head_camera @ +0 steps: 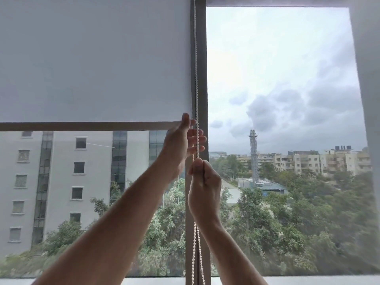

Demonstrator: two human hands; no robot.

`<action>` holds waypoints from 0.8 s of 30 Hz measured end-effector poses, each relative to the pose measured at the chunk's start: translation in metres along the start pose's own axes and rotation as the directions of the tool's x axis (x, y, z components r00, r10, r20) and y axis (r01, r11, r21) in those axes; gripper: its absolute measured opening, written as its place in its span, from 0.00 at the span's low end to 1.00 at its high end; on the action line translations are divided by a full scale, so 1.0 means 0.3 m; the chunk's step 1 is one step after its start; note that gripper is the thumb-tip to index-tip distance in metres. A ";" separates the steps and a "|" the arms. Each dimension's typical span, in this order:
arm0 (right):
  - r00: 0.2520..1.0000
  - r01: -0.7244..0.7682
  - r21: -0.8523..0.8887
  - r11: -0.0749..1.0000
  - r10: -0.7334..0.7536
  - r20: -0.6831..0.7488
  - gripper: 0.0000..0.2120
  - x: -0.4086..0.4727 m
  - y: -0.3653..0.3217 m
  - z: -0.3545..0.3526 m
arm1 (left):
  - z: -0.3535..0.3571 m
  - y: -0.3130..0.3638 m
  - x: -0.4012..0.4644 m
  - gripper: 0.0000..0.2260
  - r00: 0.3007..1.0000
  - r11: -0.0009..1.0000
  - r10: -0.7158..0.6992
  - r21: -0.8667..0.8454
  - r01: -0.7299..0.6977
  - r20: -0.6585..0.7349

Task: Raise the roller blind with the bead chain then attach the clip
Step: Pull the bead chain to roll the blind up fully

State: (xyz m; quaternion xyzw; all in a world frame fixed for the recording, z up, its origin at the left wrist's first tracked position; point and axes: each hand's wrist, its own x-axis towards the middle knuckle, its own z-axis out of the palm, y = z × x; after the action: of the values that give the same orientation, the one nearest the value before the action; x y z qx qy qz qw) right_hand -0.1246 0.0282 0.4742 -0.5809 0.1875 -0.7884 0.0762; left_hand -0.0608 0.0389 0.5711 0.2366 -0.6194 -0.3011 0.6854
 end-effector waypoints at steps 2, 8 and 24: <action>0.999 -0.003 0.017 1.000 0.003 0.033 0.17 -0.007 0.001 -0.005 | 0.056 0.061 0.024 0.15 0.999 0.995 -0.003 -0.097 0.007 0.043; 0.880 -0.298 0.211 0.931 0.182 0.438 0.19 0.062 0.022 -0.087 | 0.130 0.085 -0.013 0.15 0.979 0.976 0.145 -0.141 -0.166 -0.146; 0.894 -0.425 0.234 0.874 0.365 0.259 0.15 0.550 -0.306 0.088 | 0.080 -0.255 -0.233 0.18 0.966 0.969 0.224 0.138 -0.207 -0.125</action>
State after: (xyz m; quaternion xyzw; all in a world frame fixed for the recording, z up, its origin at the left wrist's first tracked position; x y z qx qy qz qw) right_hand -0.1425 0.0514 0.6627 -0.5917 0.1782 -0.7097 0.3382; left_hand -0.0974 0.0354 0.4714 0.2305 -0.6093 -0.1683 0.7398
